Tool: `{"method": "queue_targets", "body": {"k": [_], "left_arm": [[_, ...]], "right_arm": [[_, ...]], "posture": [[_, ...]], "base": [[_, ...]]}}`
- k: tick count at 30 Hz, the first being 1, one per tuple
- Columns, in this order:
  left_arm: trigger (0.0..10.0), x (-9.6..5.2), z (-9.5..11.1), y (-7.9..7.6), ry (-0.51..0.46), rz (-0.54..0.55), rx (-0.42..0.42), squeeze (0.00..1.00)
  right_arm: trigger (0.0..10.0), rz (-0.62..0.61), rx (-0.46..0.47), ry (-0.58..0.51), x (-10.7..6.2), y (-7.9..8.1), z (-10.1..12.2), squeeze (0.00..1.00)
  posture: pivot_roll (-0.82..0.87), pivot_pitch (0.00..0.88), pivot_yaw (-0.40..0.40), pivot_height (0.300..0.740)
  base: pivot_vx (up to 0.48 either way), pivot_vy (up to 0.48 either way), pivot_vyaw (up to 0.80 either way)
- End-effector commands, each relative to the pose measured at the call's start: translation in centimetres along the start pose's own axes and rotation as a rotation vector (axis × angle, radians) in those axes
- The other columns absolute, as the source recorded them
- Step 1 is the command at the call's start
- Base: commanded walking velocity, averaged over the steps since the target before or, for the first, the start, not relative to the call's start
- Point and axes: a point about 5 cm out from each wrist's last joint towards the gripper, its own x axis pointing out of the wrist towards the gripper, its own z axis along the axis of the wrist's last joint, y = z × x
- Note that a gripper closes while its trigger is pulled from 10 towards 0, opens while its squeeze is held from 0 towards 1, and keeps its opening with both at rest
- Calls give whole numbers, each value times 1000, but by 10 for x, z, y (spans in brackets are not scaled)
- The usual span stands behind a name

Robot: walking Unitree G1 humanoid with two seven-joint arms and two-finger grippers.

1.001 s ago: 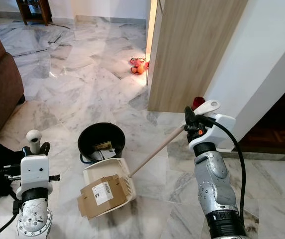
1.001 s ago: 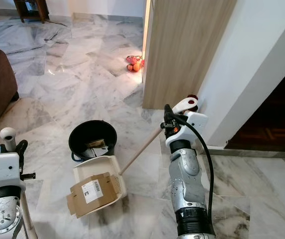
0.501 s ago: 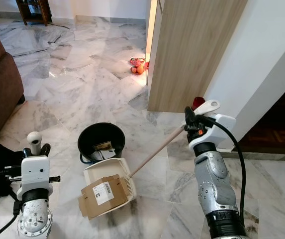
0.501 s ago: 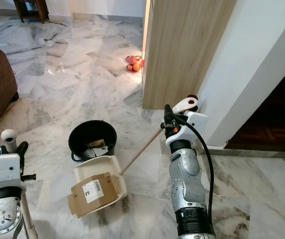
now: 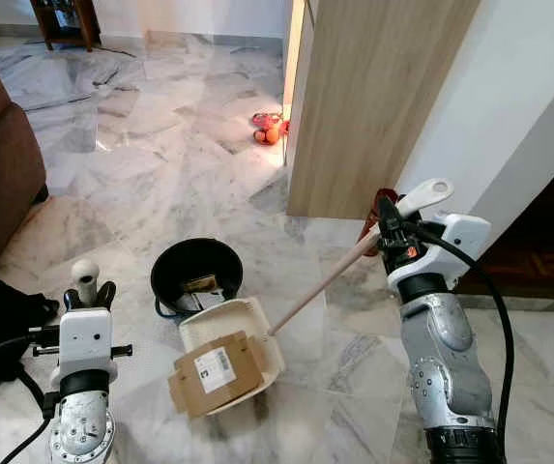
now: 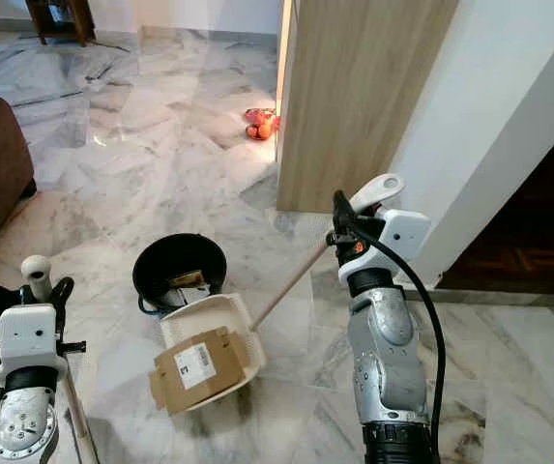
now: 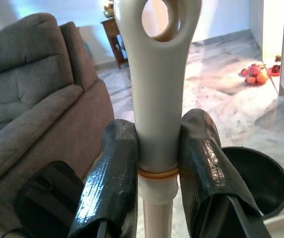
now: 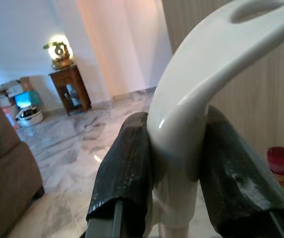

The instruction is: Sweep floor

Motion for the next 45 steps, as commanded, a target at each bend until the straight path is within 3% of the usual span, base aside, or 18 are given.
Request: {"method": "queue_targets", "body": {"k": [1, 26, 33, 45], "left_arm": [[10000, 2, 3, 1, -30, 0, 8, 0], [10000, 1, 4, -2, -52, -22, 0, 0], [10000, 0, 3, -3, -44, -22, -5, 0], [10000, -2, 1, -5, -32, -32, -6, 0]], "right_arm": [[10000, 20, 10, -80, 2, 5, 21, 0], [10000, 38, 153, -259, 20, 27, 82, 0], [10000, 44, 162, -272, 21, 29, 88, 0], [10000, 34, 176, -239, 21, 30, 80, 0]], "posture": [[196, 86, -75, 740], [200, 83, -74, 740], [202, 80, -76, 740], [204, 78, -77, 740]], "base": [[0, 0, 0], [0, 0, 0], [0, 0, 0], [0, 0, 0]]}}
